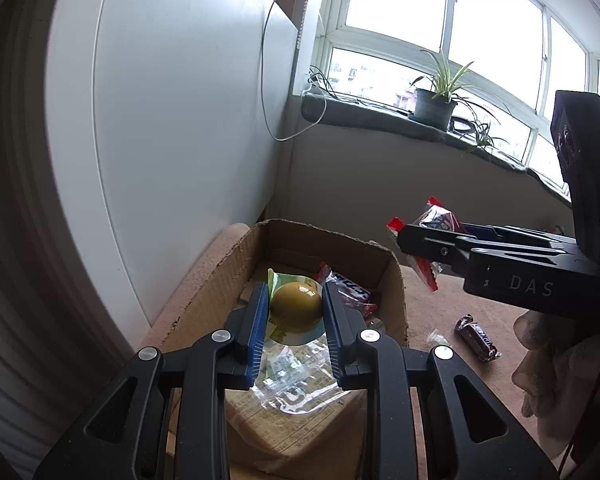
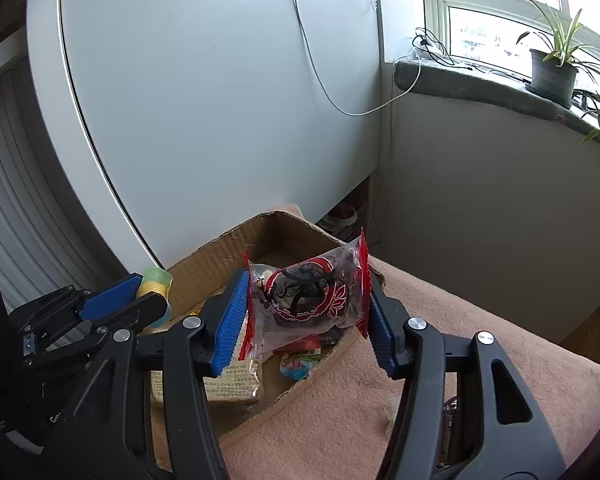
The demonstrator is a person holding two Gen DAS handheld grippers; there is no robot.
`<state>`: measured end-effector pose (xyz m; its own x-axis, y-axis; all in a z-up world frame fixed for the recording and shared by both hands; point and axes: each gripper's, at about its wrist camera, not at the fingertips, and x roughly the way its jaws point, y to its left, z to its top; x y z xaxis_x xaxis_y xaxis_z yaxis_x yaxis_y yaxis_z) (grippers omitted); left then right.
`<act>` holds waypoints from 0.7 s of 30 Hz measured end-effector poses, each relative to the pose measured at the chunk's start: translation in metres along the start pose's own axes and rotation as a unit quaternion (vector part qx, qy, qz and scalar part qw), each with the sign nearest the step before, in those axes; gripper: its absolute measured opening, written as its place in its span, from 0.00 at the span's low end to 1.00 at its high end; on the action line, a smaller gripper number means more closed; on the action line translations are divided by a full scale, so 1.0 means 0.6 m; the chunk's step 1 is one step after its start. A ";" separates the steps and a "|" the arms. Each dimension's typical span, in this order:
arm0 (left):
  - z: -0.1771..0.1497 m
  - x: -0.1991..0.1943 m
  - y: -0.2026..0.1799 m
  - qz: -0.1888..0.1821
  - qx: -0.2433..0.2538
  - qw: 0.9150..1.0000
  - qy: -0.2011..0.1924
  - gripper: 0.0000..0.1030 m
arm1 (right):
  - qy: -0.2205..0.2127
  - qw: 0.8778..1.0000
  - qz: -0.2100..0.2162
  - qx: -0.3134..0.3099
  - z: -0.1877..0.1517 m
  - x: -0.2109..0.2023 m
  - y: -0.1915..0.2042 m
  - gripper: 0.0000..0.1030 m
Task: Organize snacks
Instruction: 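Lift both held candies and carry them over the cardboard box, then open both tools to drop the candies into the box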
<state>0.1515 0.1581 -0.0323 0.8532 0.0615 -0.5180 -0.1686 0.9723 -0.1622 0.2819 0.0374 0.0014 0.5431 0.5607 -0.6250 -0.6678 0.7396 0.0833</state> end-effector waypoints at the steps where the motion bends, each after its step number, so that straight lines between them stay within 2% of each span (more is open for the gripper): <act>1: -0.001 0.000 0.001 0.002 0.001 1.000 0.000 0.24 | 0.003 1.000 0.003 0.000 0.000 0.006 0.002 0.56; 10: -0.003 0.013 0.007 0.012 -0.005 1.000 0.011 0.25 | 0.019 0.999 0.024 0.016 -0.002 0.031 0.002 0.60; 13: -0.002 0.016 0.006 0.014 -0.004 1.000 0.011 0.27 | 0.014 1.000 0.022 0.017 0.001 0.029 0.004 0.68; 16: 0.000 0.020 0.004 0.019 -0.004 1.000 0.012 0.33 | 0.007 1.000 0.022 0.018 0.002 0.022 0.003 0.75; 18: -0.001 0.020 0.006 0.021 -0.006 1.000 0.013 0.43 | 0.003 1.000 0.018 0.018 0.004 0.015 0.003 0.78; 21: -0.002 0.018 0.005 0.022 -0.005 1.000 0.011 0.45 | -0.006 1.000 0.013 0.019 0.004 0.003 0.000 0.85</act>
<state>0.1597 0.1617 -0.0393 0.8335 0.0981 -0.5438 -0.2102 0.9664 -0.1479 0.2840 0.0395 0.0025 0.5317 0.5846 -0.6128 -0.6625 0.7379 0.1291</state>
